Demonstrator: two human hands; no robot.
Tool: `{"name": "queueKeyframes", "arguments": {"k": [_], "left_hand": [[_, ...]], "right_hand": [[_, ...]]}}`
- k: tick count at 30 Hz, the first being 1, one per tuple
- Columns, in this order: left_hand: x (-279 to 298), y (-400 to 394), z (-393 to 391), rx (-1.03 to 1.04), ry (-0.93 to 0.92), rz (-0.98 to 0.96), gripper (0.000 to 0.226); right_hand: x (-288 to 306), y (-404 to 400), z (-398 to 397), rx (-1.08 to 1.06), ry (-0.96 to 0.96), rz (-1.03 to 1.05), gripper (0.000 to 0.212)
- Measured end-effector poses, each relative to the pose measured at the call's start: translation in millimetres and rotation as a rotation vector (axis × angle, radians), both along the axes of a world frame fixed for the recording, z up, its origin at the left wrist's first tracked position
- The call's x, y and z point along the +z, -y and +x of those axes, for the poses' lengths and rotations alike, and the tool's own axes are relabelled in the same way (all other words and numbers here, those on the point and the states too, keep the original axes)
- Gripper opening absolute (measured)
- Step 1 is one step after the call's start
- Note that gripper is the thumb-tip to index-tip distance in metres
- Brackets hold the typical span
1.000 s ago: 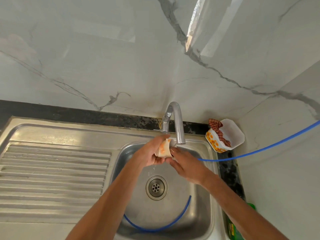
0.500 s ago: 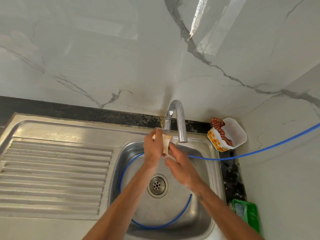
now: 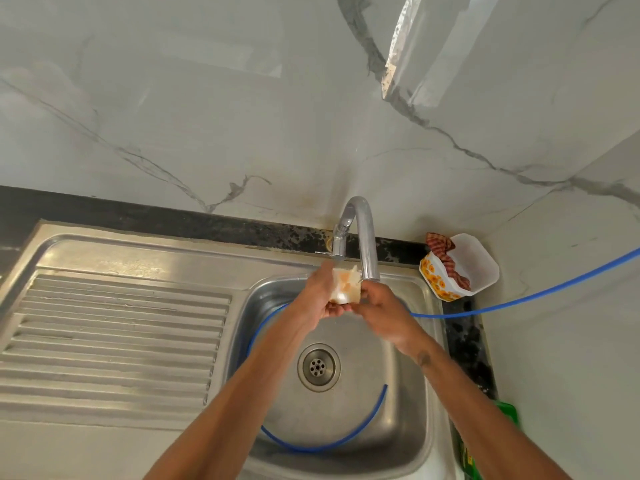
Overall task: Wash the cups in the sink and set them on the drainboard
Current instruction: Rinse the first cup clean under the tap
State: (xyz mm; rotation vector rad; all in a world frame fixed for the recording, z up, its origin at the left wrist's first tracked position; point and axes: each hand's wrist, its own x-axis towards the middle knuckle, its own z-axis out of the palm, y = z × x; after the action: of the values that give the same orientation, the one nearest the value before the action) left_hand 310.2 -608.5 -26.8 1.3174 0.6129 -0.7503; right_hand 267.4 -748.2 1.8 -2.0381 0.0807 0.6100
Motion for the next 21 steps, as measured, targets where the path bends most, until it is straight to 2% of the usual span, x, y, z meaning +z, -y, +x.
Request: {"name": "queueKeyframes", "arguments": {"k": [3, 6, 7, 8, 11, 13, 14, 15, 17, 19, 21], "left_hand": [[-5.4, 6.1, -6.9, -0.079, 0.163, 0.015, 0.057], [-21.2, 10.2, -27.8, -0.176, 0.629, 0.11, 0.04], [-24.6, 8.8, -34.2, -0.185, 0.746, 0.133, 0.035], [-23.5, 6.5, -38.3, -0.178, 0.782, 0.121, 0.031], [-9.0, -6.2, -51.3, -0.156, 0.65, -0.079, 0.027], [-0.8, -12.9, -66.3, -0.183, 0.567, -0.213, 0.032], [1.7, -16.0, -77.6, -0.205, 0.564, -0.216, 0.038], [1.7, -17.9, -86.5, -0.23, 0.594, -0.169, 0.048], [0.9, -21.2, -104.2, -0.308, 0.748, 0.067, 0.071], [-4.3, -22.0, -117.4, -0.317, 0.857, 0.246, 0.076], [-9.4, -23.5, -132.0, -0.272, 0.901, 0.351, 0.073]], "right_hand": [[-13.0, -2.4, 10.1, -0.317, -0.088, 0.275, 0.025], [-20.3, -7.5, 16.9, -0.78, -0.268, 0.578, 0.026], [-21.6, -9.1, 16.2, -0.853, -0.348, 0.674, 0.027], [-22.8, -11.2, 14.7, -0.902, -0.412, 0.75, 0.031], [-22.8, -16.9, -2.5, -0.986, -0.502, 0.855, 0.04], [-20.7, -19.2, -18.4, -1.006, -0.53, 0.876, 0.041], [-18.3, -20.9, -28.8, -1.004, -0.539, 0.882, 0.04], [-17.1, -21.6, -36.7, -1.002, -0.541, 0.893, 0.04], [-16.2, -23.8, -52.0, -0.976, -0.537, 0.923, 0.038], [-17.1, -23.7, -66.3, -0.926, -0.524, 0.942, 0.038], [-19.6, -21.9, -81.2, -0.824, -0.489, 0.852, 0.038]]}}
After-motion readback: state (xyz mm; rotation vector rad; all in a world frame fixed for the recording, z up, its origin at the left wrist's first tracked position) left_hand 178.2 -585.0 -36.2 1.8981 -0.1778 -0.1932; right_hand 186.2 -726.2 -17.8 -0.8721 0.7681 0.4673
